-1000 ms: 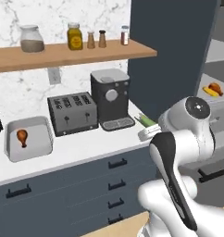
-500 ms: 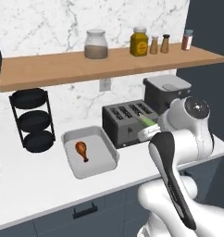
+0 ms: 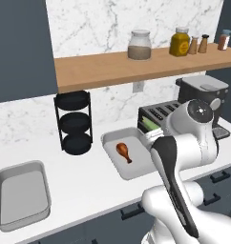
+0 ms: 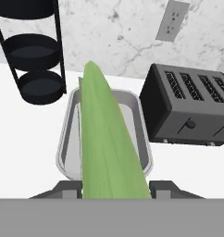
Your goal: Place one corn and one chicken drumstick in each tupperware on the nearby counter, to pack two identical lunches.
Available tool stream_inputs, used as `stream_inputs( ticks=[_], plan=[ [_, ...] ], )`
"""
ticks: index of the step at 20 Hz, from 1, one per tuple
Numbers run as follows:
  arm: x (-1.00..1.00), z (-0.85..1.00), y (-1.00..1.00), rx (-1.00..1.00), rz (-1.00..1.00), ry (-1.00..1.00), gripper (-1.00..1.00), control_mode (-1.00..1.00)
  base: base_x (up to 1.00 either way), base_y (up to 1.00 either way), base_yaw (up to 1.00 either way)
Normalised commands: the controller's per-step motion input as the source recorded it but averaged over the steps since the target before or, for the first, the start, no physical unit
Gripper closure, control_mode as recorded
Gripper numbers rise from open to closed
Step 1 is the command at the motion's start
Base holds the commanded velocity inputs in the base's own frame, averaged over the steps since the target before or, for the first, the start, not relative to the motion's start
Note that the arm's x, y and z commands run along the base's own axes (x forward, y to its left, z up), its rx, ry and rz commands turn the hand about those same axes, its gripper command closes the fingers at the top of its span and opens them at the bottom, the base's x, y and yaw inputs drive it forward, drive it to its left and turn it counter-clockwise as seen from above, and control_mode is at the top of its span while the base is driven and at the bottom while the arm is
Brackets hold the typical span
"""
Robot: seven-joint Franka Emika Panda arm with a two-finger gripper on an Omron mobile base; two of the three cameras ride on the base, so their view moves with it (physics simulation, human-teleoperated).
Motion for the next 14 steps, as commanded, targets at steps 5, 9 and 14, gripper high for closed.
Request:
stream_inputs(
  ticks=[5, 9, 14],
  plan=[
    [0.08, -0.24, 0.0, 0.0, -0.01, 0.01, 1.0, -1.0, 0.23, 0.0, -0.03],
    [0.44, -0.75, 0.0, 0.0, -0.01, 0.12, 1.0, -1.0, 0.0, 0.0, 0.0],
    [0.64, -0.87, 0.0, 0.0, -0.03, 0.05, 1.0, -1.0, 0.0, 0.0, 0.0]
  ],
)
